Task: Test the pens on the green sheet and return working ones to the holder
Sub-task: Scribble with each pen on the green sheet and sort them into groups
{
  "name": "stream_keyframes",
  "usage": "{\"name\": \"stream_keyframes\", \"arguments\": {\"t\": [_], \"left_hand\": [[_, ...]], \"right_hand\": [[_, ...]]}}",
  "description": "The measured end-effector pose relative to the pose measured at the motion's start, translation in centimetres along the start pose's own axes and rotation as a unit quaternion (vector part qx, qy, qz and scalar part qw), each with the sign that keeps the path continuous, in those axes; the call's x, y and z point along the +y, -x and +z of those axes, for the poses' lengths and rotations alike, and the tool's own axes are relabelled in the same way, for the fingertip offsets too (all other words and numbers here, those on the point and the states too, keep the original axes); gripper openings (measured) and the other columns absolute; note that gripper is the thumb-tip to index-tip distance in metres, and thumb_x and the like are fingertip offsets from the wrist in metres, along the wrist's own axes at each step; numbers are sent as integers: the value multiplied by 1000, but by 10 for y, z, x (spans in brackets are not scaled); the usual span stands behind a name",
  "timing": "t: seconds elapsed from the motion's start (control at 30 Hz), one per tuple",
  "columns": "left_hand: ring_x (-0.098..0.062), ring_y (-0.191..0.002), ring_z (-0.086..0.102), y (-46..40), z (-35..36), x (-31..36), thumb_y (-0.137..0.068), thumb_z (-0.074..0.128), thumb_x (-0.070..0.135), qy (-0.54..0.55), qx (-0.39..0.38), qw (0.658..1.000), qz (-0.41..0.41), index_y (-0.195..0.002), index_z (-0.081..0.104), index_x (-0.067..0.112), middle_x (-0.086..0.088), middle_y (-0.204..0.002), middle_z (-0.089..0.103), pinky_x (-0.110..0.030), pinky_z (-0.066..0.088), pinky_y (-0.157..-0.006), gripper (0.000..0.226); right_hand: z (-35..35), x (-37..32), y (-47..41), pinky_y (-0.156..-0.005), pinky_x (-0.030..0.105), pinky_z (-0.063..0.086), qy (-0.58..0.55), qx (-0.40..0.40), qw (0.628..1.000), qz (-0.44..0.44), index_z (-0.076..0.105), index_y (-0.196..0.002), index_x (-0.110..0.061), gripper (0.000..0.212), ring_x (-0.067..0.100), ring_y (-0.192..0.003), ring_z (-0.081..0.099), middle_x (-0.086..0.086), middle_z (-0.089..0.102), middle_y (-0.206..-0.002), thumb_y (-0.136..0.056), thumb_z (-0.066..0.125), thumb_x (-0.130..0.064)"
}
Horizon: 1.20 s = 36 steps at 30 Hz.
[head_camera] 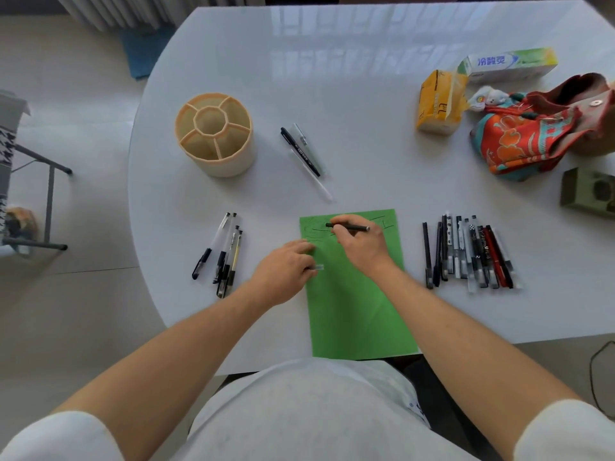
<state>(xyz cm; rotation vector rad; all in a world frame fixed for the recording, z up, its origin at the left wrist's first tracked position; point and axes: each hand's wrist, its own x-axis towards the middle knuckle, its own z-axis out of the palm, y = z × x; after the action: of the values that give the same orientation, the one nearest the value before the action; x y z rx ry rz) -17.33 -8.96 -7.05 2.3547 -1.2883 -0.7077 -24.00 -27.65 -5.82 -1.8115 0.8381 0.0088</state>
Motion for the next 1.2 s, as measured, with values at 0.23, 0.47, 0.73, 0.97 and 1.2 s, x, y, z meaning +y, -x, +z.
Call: {"name": "stream_keyframes", "arguments": {"t": [0.23,0.47,0.73,0.97,1.2], "left_hand": [[-20,-132,49,-1,-2,1,-96,59,34,7,6,1000,-12,-103,76,16,-1,-137,61,-37,39,-112,26],[-15,-115,59,-2,-8,4,-97,57,36,57,25,998,-28,-94,73,18,2,-120,68,-35,51,-92,24],[-12,-86,55,-2,-15,16,-97,57,39,75,29,996,-22,-91,69,22,9,-88,65,-35,50,-74,22],[-17,-60,55,-4,-24,33,-99,54,35,64,-10,998,-27,-79,60,21,5,-66,61,-32,42,-55,25],[-19,-58,57,-5,-22,51,-99,56,33,81,-6,997,-16,-76,58,17,0,-66,64,-33,43,-54,28]], "right_hand": [[-8,1,-5,-69,25,57,94,-26,995,-14,68,-74,-39,12,2,-74,70,-15,74,-73,-79,58,-37],[-28,-5,13,-65,36,60,-167,24,985,43,64,-86,-9,10,24,-69,72,11,73,-74,-91,62,0],[-37,-10,53,-61,32,58,-242,-41,967,66,61,-90,1,8,29,-58,64,22,70,-72,-96,58,5],[-27,-4,62,-67,36,62,-215,-65,973,58,68,-94,0,7,27,-62,68,17,74,-77,-97,66,-6],[-28,8,71,-65,32,61,-217,-33,973,78,68,-95,-5,9,24,-63,70,10,73,-73,-97,67,-14]]}}
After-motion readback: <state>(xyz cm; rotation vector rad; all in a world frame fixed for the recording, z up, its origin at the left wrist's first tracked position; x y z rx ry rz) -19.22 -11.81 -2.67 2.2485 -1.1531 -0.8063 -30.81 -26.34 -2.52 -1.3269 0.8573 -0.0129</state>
